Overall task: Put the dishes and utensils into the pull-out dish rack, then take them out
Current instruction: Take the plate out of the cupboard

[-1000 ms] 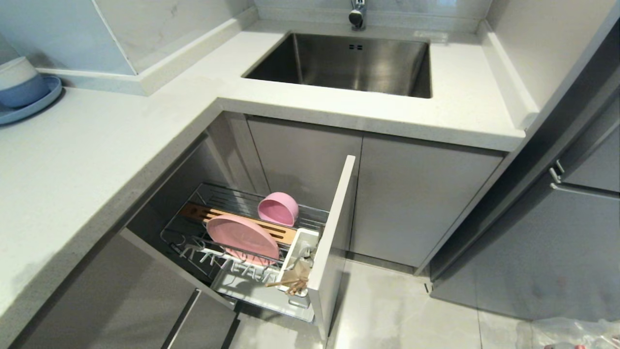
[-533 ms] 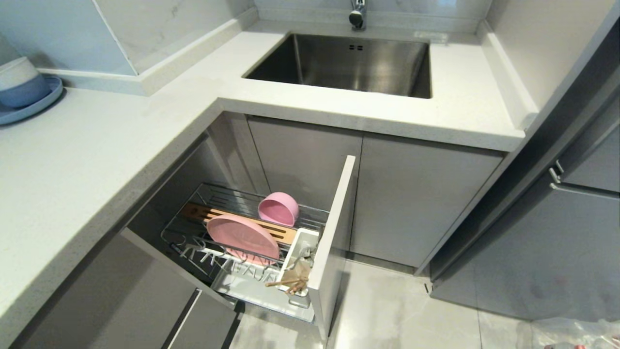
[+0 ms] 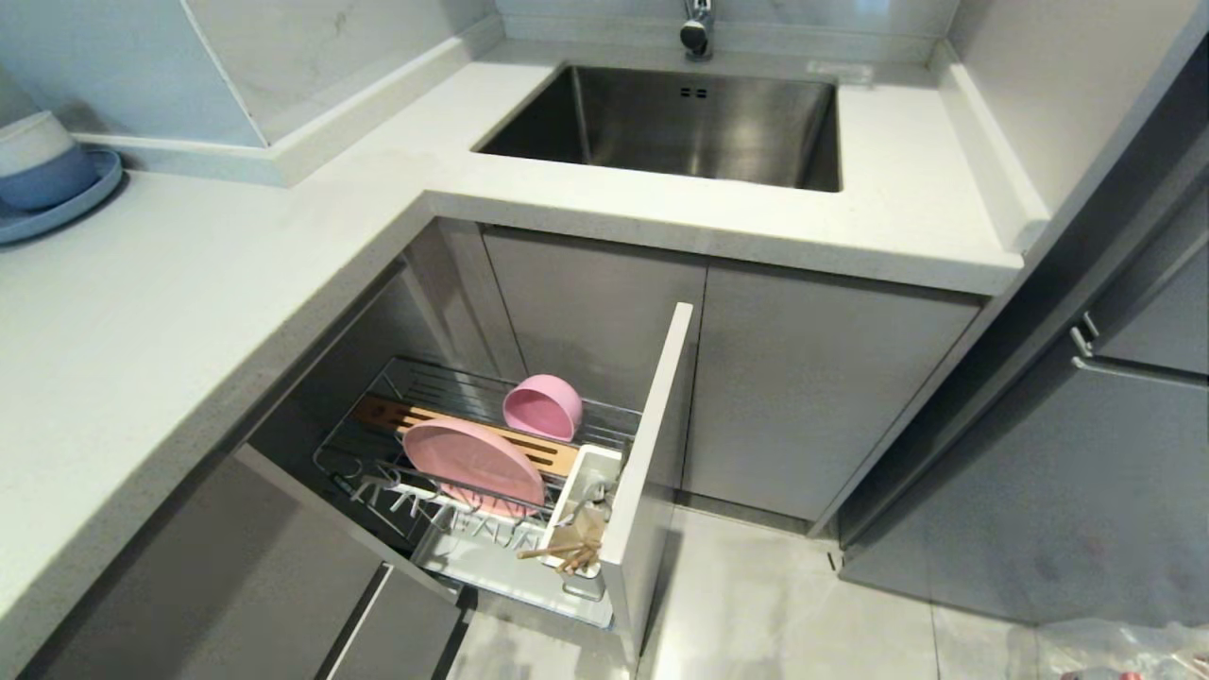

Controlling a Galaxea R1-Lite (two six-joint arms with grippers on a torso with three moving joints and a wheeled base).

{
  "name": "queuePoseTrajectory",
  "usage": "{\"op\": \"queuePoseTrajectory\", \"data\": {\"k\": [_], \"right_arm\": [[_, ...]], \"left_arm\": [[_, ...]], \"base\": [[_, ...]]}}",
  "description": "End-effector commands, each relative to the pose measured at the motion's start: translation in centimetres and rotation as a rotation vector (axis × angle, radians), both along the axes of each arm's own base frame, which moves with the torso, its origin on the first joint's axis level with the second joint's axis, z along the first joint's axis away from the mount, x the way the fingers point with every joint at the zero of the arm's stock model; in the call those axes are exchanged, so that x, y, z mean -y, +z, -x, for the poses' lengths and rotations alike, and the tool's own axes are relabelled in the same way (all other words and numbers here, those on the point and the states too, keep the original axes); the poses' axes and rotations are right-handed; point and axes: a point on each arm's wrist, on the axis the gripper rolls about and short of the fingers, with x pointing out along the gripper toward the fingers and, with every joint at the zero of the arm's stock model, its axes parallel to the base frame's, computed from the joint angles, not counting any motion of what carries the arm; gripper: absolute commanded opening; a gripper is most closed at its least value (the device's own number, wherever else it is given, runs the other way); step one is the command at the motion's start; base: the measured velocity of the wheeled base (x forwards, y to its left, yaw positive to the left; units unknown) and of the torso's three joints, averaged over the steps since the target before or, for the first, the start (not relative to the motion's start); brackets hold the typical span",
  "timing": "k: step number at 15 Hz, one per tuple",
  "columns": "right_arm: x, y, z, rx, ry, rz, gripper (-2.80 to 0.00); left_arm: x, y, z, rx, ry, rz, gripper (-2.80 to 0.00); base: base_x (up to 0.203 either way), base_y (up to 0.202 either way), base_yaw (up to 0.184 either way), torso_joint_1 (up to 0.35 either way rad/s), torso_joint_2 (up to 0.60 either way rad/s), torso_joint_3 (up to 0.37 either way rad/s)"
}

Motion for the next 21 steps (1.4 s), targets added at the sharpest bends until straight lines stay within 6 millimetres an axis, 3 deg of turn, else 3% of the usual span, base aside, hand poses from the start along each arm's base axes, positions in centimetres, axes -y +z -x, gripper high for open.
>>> {"op": "queuePoseTrajectory", "data": {"k": [1, 9, 10, 13, 17, 19, 21], "right_arm": [[0.0, 0.0, 0.0, 0.0, 0.001, -0.001, -2.8], [0.0, 0.0, 0.0, 0.0, 0.001, 0.001, -2.8], [0.0, 0.0, 0.0, 0.0, 0.001, 0.001, -2.8], [0.0, 0.0, 0.0, 0.0, 0.0, 0.001, -2.8], [0.0, 0.0, 0.0, 0.0, 0.001, 0.001, -2.8], [0.0, 0.0, 0.0, 0.0, 0.001, 0.0, -2.8], [0.0, 0.0, 0.0, 0.0, 0.001, 0.001, -2.8]], "left_arm": [[0.0, -0.8, -0.2, -0.046, -0.003, -0.002, -2.8], [0.0, -0.8, -0.2, -0.037, -0.003, 0.064, -2.8], [0.0, 0.0, -0.1, 0.033, -0.005, 0.065, -2.8], [0.0, 5.5, 1.9, 0.329, -0.014, 0.035, -2.8], [0.2, 13.0, 6.2, 0.505, -0.088, -0.018, -2.8], [0.2, 17.3, 5.8, 0.49, -0.145, 0.002, -2.8], [0.2, 21.5, 3.3, 0.477, -0.186, 0.056, -2.8]], "base": [[0.0, 0.0, 0.0, 0.0, 0.0, 0.0], [0.0, 0.0, 0.0, 0.0, 0.0, 0.0], [0.0, 0.0, 0.0, 0.0, 0.0, 0.0], [0.0, 0.0, 0.0, 0.0, 0.0, 0.0], [0.0, 0.0, 0.0, 0.0, 0.0, 0.0], [0.0, 0.0, 0.0, 0.0, 0.0, 0.0], [0.0, 0.0, 0.0, 0.0, 0.0, 0.0]]}}
